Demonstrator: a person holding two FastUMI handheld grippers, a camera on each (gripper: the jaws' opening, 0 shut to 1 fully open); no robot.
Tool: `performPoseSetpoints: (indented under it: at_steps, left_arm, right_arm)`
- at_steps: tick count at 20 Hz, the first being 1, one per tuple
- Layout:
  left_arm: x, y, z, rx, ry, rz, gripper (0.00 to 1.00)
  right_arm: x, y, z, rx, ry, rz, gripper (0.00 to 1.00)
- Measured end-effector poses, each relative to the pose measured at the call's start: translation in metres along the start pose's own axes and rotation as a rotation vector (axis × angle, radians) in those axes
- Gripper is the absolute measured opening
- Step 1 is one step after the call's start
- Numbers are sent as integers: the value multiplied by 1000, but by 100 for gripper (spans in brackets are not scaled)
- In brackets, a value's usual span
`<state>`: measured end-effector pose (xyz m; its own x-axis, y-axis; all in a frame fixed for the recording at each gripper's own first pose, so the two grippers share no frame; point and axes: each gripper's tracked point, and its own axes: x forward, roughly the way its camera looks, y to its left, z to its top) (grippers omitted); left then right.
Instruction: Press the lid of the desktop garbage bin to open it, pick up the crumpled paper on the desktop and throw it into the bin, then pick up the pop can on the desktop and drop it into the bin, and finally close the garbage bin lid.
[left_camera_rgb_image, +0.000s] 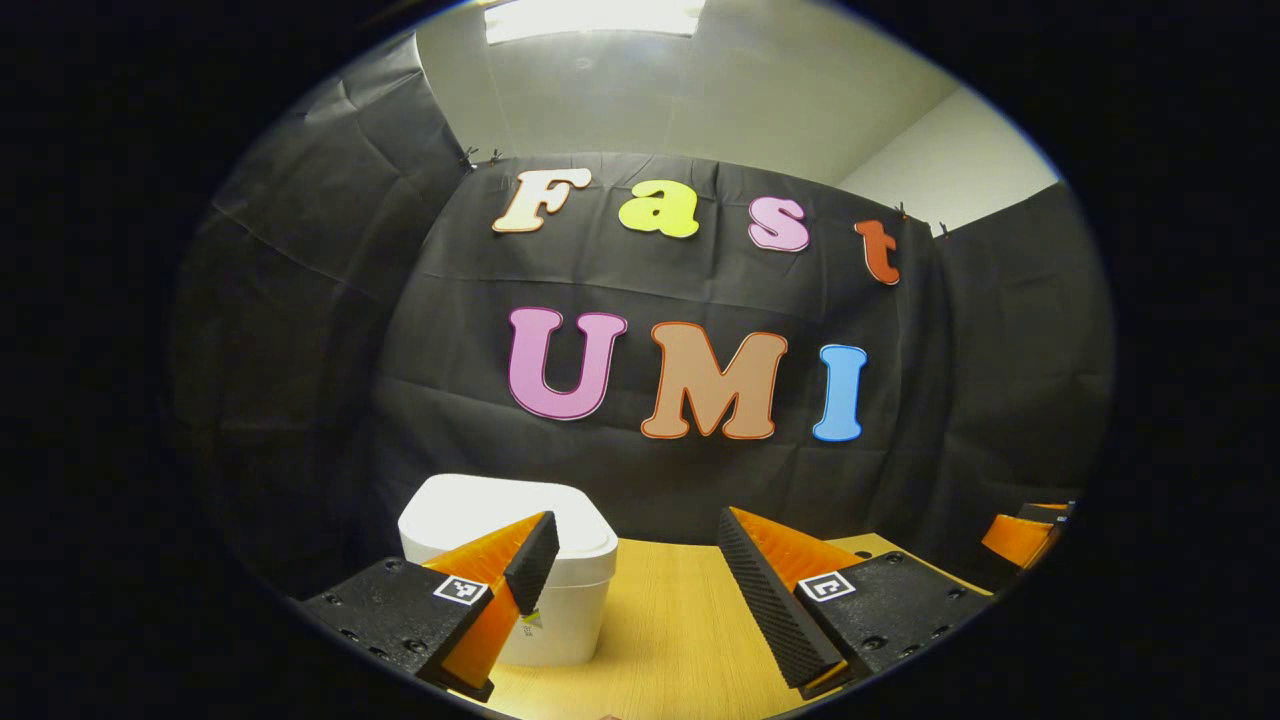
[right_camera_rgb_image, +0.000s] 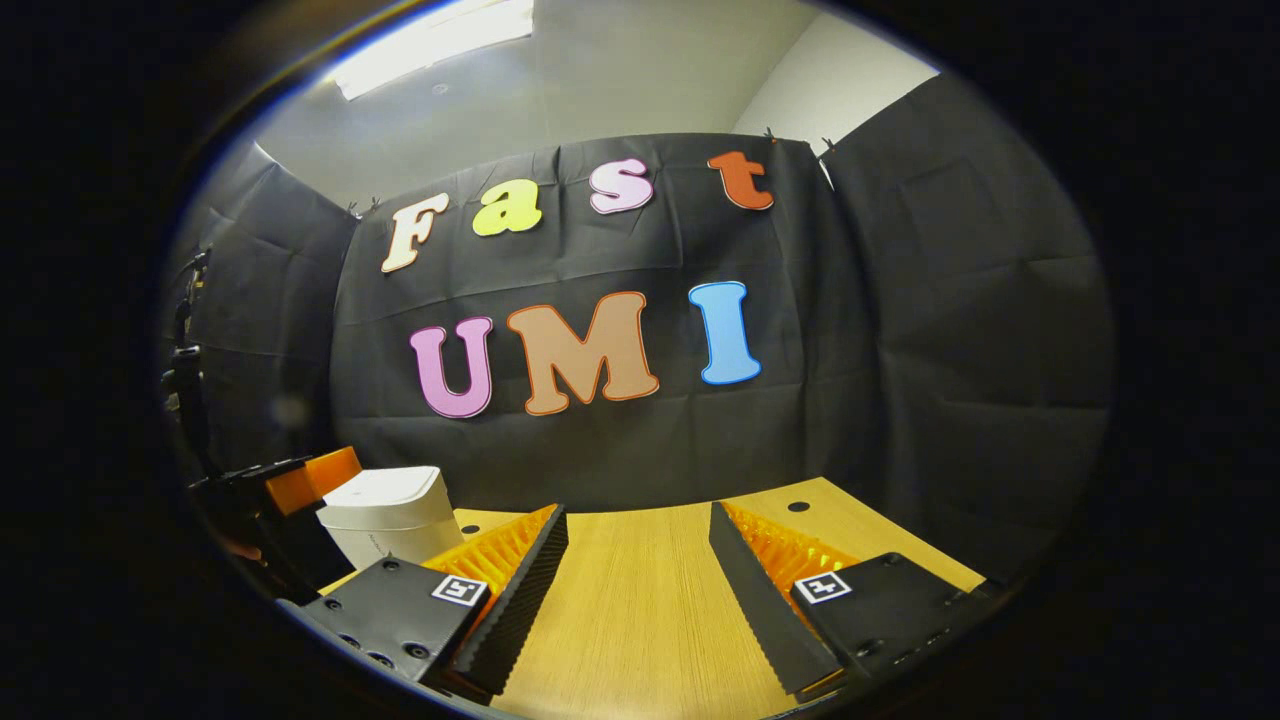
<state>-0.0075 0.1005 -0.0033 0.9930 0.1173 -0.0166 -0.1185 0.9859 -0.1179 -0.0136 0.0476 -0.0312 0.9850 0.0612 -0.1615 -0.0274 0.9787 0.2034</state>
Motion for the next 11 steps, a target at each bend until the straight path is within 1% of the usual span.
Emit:
performPoseSetpoints:
  at_steps: [11]
  left_arm:
    - [10,2,-5,2,4,24,96]
  right_arm:
    - [14,-4,-2,-5,14,8,95]
